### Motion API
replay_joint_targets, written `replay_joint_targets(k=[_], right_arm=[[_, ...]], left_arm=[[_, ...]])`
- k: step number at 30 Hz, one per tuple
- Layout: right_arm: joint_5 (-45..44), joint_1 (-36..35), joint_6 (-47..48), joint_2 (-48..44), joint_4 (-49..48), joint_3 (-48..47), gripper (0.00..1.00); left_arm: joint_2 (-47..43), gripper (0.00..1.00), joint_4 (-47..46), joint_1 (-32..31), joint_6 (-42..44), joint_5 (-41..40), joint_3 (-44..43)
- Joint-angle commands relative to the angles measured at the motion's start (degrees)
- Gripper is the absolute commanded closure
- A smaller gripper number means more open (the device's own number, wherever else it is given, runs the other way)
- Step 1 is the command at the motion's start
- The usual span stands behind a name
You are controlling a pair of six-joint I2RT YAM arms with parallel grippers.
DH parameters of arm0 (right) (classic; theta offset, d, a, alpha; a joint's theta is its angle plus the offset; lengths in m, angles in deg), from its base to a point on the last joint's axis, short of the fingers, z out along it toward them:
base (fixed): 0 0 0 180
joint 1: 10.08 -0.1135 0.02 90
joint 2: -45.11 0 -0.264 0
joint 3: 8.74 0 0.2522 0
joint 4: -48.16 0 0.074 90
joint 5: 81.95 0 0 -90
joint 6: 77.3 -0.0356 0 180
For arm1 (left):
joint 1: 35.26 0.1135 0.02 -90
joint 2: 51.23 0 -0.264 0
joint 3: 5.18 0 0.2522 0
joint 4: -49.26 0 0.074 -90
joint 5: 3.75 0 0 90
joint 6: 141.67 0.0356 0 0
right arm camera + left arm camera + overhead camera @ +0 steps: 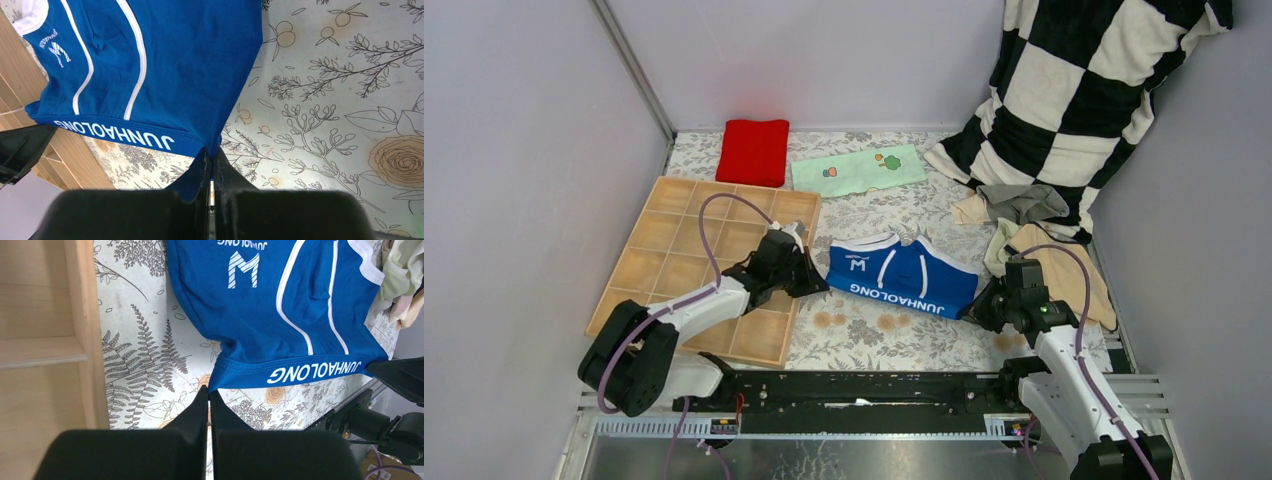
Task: Roll the underwear
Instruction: Flatten out the underwear at the center of the board.
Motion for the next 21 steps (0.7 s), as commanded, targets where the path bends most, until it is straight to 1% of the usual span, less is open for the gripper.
replay_joint_targets(k=[1, 3, 8, 12, 13, 14, 15, 21], right_arm=[[-1.9, 0.1, 0.0, 0.7, 2.6, -2.0, 0.99], [-1.5, 0.1, 0.2, 0.8, 2.8, -2.0, 0.97], [-0.9, 0.1, -0.2, 0.2, 2.5, -1.8, 0.86], [-1.7, 0.1, -0.4, -1.3, 3.4, -2.5, 0.78], [-2.0, 0.1, -0.4, -1.8, 3.7, -2.8, 0.76], [-2.3, 0.1, -0.4, -2.1, 4.0, -3.0, 0.73], [-2.7, 0.1, -0.4, -2.5, 4.4, -3.2, 0.70], [-3.1, 0.1, 0.0, -3.9, 5.4, -4.6, 0.58]], left_arm=[[-1.7, 1.00, 3.8, -1.3, 2.5, -5.6, -2.7], [-2.3, 1.00, 5.5, -2.3, 3.0, -7.2, -3.3], [-2.2, 1.00, 7.1, -3.7, 3.5, -8.8, -3.4], [-3.3, 0.91, 9.0, -4.2, 3.6, -11.1, -4.0], [-3.7, 0.88, 9.5, -4.3, 3.7, -11.6, -4.0], [-4.2, 0.78, 9.9, -4.3, 3.7, -11.9, -4.0], [-4.6, 0.74, 10.0, -4.3, 3.8, -12.1, -3.9], [-5.6, 0.52, 10.2, -4.4, 3.9, -12.1, -3.3]])
